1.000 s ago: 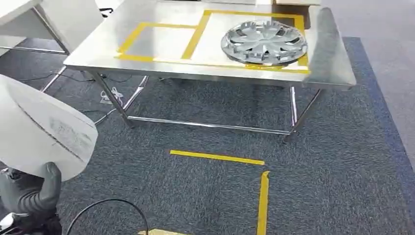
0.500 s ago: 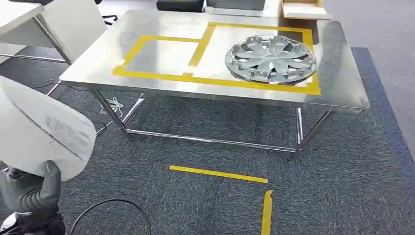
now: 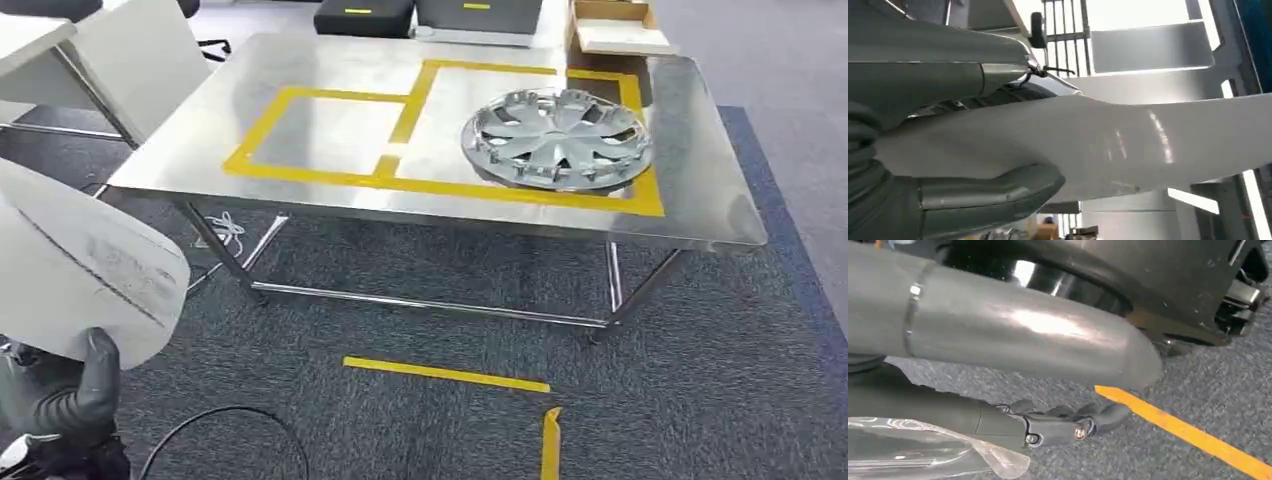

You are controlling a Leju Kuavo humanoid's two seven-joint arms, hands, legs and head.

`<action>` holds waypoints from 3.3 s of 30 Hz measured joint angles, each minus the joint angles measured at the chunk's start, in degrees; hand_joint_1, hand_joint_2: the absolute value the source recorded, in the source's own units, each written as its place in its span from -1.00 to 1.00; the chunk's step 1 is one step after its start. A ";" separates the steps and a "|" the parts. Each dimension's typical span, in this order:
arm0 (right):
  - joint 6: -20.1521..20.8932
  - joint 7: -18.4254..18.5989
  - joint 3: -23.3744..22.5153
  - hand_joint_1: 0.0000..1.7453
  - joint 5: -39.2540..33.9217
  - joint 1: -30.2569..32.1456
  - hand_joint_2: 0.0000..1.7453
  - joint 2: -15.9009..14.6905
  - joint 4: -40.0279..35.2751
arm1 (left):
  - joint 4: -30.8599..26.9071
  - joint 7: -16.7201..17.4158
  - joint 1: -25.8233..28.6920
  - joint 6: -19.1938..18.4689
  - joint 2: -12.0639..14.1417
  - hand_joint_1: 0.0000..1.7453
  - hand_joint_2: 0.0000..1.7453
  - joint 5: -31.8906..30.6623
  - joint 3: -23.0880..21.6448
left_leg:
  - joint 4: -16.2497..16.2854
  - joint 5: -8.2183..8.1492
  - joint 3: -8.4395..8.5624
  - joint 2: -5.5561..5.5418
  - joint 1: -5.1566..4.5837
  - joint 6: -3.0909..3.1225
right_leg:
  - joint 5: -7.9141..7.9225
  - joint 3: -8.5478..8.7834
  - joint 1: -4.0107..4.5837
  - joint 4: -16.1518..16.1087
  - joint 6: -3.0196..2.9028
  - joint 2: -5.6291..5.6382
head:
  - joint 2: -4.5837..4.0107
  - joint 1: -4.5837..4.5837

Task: Take the parts from the cabinet and place them on the table.

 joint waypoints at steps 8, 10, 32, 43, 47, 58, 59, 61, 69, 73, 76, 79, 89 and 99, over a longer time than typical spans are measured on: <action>0.37 -1.01 0.00 -1.00 0.00 -0.01 -1.00 -0.02 0.00 | 0.00 -0.13 -0.24 0.39 -0.07 1.00 1.00 0.66 0.04 | -0.72 -0.84 1.34 -0.04 -0.18 1.69 | -4.16 -9.29 0.01 14.65 0.36 -0.04 | 0.00 0.20; 0.46 -1.03 0.00 -1.00 -0.04 -0.05 -1.00 -0.02 0.00 | 0.00 -0.20 -0.25 0.39 -0.07 1.00 1.00 0.81 0.07 | -0.72 -1.38 2.21 -0.15 -0.23 1.52 | 1.47 -5.47 0.09 5.49 -0.13 -0.04 | 0.00 0.20; 1.62 -3.50 -0.11 -1.00 -0.94 -0.17 -1.00 0.02 0.02 | 0.02 -0.35 -0.56 -0.07 0.33 1.00 1.00 1.33 0.68 | -1.72 -1.09 2.91 0.01 0.27 0.68 | 1.67 -2.06 -0.11 0.47 0.41 -0.34 | 0.00 -0.11; 1.44 -3.87 -0.39 -1.00 -1.20 -0.12 -1.00 0.00 0.02 | 0.17 -0.31 -0.58 -0.13 0.26 1.00 1.00 1.18 0.68 | -1.37 -1.53 2.92 0.04 -0.52 0.70 | 2.18 -1.49 0.20 -0.22 -0.42 -0.29 | 0.00 0.33; 0.17 -4.31 -0.59 -1.00 -1.14 0.08 -1.00 0.02 0.00 | 0.20 -0.28 -0.75 0.00 0.26 1.00 1.00 0.92 0.57 | -1.30 -1.76 2.92 0.07 -0.16 -0.49 | 2.81 -1.38 -0.06 -0.81 -1.56 -0.34 | 0.00 0.37; -4.77 -8.32 -0.59 -1.00 -0.85 0.34 -1.00 0.04 -0.17 | -0.02 -1.27 0.48 -0.13 0.20 1.00 1.00 3.08 0.96 | -1.70 -1.38 3.13 0.10 0.08 -0.97 | 1.77 -0.64 0.42 -0.44 -1.11 -0.34 | 0.00 -0.02; -5.05 -8.79 -0.59 -1.00 -0.83 0.36 -1.00 0.07 -0.17 | -0.13 -1.27 0.76 -0.13 0.09 1.00 1.00 3.08 0.96 | -1.24 -1.39 2.85 0.12 0.01 -0.66 | 1.91 -0.74 0.36 -0.60 -0.83 -0.46 | 0.00 0.19; -5.51 -9.57 -0.59 -1.00 -0.59 0.51 -1.00 0.22 -0.17 | -0.31 -1.33 1.47 0.00 0.15 1.00 1.00 3.08 1.03 | -1.36 -1.39 2.73 0.08 -0.15 -0.06 | 1.94 -0.61 0.19 -0.81 -0.30 -0.52 | 0.00 0.20; -6.47 -10.10 -0.61 -1.00 -0.26 0.92 -1.00 0.79 -0.17 | -1.31 -1.60 3.05 0.50 -0.30 1.00 1.00 3.06 1.44 | -1.95 -1.47 3.38 0.09 -0.18 1.57 | -3.11 -9.64 0.07 15.22 0.27 -0.40 | 0.00 0.79; -7.39 -9.22 -0.59 -1.00 0.09 0.59 -1.00 1.47 -0.17 | -1.75 -1.60 3.26 0.81 -0.42 1.00 1.00 3.06 1.84 | -1.54 -2.29 3.92 -0.02 -0.67 0.64 | 2.48 -2.35 0.28 -0.23 -0.44 -0.40 | 0.00 0.79; -7.63 -9.09 -0.59 -1.00 0.13 0.69 -1.00 1.97 -0.17 | -1.90 -1.62 3.46 0.92 -0.48 1.00 1.00 2.99 2.01 | -1.98 -2.07 3.94 0.01 -0.35 -0.09 | 2.47 -2.20 0.50 0.07 -1.00 -0.24 | 0.00 0.66; -7.76 -9.07 -0.59 -1.00 0.15 0.62 -1.00 2.23 -0.17 | -2.30 -1.68 3.48 0.92 -0.48 1.00 1.00 2.99 2.27 | 1.95 -4.73 2.57 0.06 -0.20 -1.09 | 2.54 -1.45 0.00 -0.55 -1.95 -0.45 | 0.00 0.20; -7.81 -8.50 -0.59 -1.00 0.14 0.39 -1.00 2.62 -0.17 | -2.73 -1.68 4.04 0.22 -0.52 1.00 1.00 3.10 3.02 | -1.05 -1.20 2.49 0.11 -0.28 -0.54 | 0.45 0.13 0.47 -0.31 -1.13 -0.34 | 0.00 0.22; -5.40 -7.41 -1.11 -1.00 -1.38 -0.63 -1.00 1.01 -0.24 | -2.56 -1.03 2.70 -1.75 -0.66 1.00 1.00 3.47 3.30 | -1.96 -2.39 4.06 0.15 -0.15 1.69 | -4.54 -11.19 0.37 16.83 0.46 -0.41 | 0.00 1.07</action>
